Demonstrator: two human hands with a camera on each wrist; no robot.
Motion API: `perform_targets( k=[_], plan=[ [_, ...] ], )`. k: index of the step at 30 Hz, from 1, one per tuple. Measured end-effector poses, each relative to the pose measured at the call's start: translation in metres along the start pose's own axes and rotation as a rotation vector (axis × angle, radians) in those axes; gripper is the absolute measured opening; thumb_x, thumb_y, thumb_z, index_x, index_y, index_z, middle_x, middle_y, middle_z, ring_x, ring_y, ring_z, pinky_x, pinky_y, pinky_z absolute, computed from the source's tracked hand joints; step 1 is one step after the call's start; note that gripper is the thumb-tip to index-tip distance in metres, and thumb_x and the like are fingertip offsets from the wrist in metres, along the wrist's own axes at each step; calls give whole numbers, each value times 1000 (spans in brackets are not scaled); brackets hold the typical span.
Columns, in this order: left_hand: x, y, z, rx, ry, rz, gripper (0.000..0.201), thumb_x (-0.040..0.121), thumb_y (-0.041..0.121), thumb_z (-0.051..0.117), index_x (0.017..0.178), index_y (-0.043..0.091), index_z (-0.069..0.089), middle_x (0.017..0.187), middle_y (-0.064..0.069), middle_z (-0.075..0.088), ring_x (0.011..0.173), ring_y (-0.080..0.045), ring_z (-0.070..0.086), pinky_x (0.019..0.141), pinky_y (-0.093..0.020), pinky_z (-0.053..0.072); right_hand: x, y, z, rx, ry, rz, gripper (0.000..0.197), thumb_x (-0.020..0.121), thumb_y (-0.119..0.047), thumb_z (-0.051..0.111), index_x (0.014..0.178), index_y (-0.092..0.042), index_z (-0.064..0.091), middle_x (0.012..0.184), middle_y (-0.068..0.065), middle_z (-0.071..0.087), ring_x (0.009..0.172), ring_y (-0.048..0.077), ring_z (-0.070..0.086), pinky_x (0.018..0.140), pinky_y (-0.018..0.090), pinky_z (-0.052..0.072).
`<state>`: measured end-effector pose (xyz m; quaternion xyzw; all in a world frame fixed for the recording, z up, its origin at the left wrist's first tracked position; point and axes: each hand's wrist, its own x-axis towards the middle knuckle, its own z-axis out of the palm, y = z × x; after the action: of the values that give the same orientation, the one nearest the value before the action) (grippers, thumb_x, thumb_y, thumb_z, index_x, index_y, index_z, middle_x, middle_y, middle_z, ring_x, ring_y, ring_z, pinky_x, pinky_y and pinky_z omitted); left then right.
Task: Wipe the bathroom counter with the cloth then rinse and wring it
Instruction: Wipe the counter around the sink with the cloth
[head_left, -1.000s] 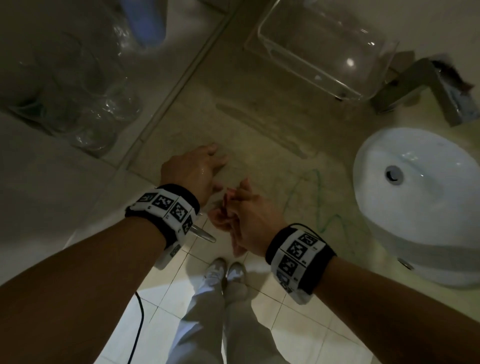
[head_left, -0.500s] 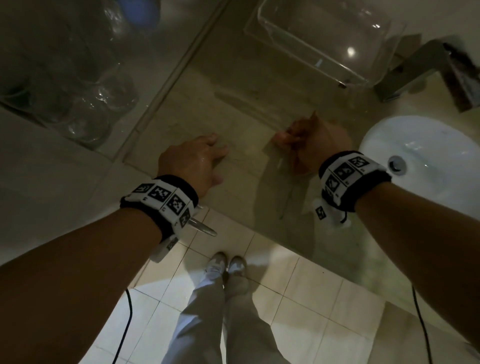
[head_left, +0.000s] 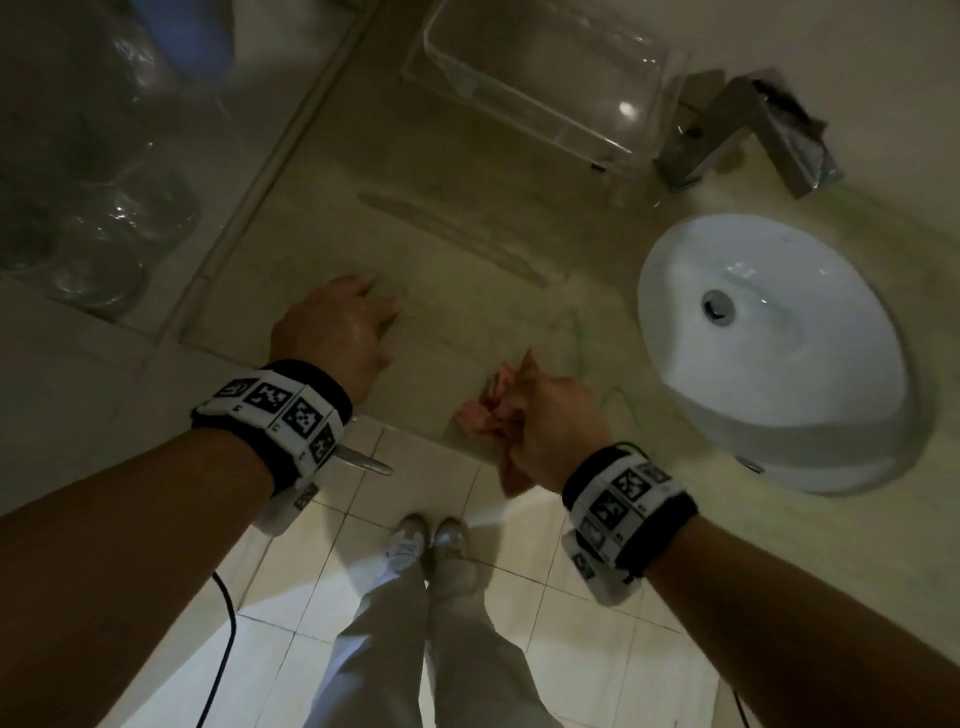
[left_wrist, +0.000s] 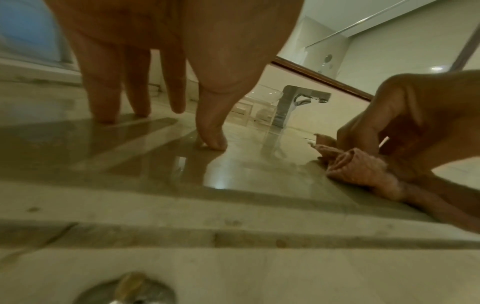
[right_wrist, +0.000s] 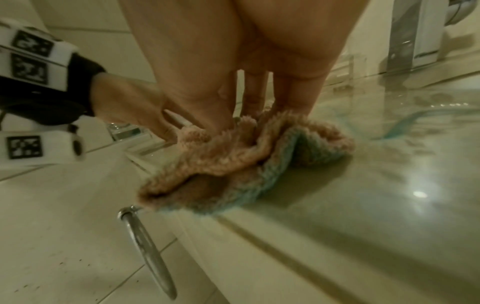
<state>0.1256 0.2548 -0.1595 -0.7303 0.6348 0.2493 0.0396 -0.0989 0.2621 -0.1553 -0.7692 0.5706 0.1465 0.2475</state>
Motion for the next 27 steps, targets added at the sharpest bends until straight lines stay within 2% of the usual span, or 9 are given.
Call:
perform_targets(
  k=[3,7,9,11,12,16,19,24,27],
  plan=[
    [-5,20,5,-46,-28,33,60,84,34,72,140,33,50,161,3,23,142,-27,27,109,-41,36,-13,1,8,-1,-9,-32,30,76,-42,57,93,-23,71,98,-1,69,87,26,65,74,33,53],
    [-14,59,19,-73,-40,162,64,79,31,77,138,31,52,159,5,28,141,-23,32,109,-39,39,-12,4,7,52,-10,-73,30,78,-42,59,95,-21,72,99,2,67,87,27,64,72,36,53],
    [-14,71,26,-60,-49,191,60,85,34,70,141,30,49,158,4,31,142,-23,31,112,-36,34,-6,8,2,63,8,-71,34,79,-38,59,104,-17,70,101,5,67,89,29,64,73,35,52],
    [-13,78,31,-27,-37,219,55,89,46,60,141,30,47,157,3,33,143,-22,30,112,-34,28,6,16,-8,82,72,-8,44,78,-26,60,119,-9,59,102,10,68,91,35,64,74,37,53],
    [-12,80,32,-6,-45,221,55,90,48,59,141,31,46,157,3,32,143,-20,28,112,-31,25,14,20,-15,98,117,15,43,78,-22,60,118,-7,58,101,13,69,89,37,64,74,38,53],
    [-11,86,27,71,-159,168,75,83,39,71,148,35,34,162,7,19,150,-20,14,109,-37,33,47,41,-42,65,170,68,26,81,-22,59,102,-11,69,103,12,66,91,35,62,76,35,50],
    [-9,90,23,124,-215,144,73,86,42,67,149,34,31,163,8,13,150,-20,10,109,-43,33,63,54,-61,128,187,119,19,83,-17,61,100,-15,71,111,8,66,102,32,62,86,35,48],
    [-9,90,21,187,-247,140,70,87,45,64,148,36,31,164,10,8,150,-19,10,109,-45,35,81,67,-71,213,248,153,20,82,-18,62,95,-27,74,112,7,70,97,30,64,86,32,50],
    [-10,92,18,180,-262,123,71,88,46,64,149,37,28,164,11,7,150,-18,8,111,-44,29,75,70,-67,137,243,128,23,84,-17,60,101,-26,73,114,9,67,101,32,62,86,32,46]
  ],
)
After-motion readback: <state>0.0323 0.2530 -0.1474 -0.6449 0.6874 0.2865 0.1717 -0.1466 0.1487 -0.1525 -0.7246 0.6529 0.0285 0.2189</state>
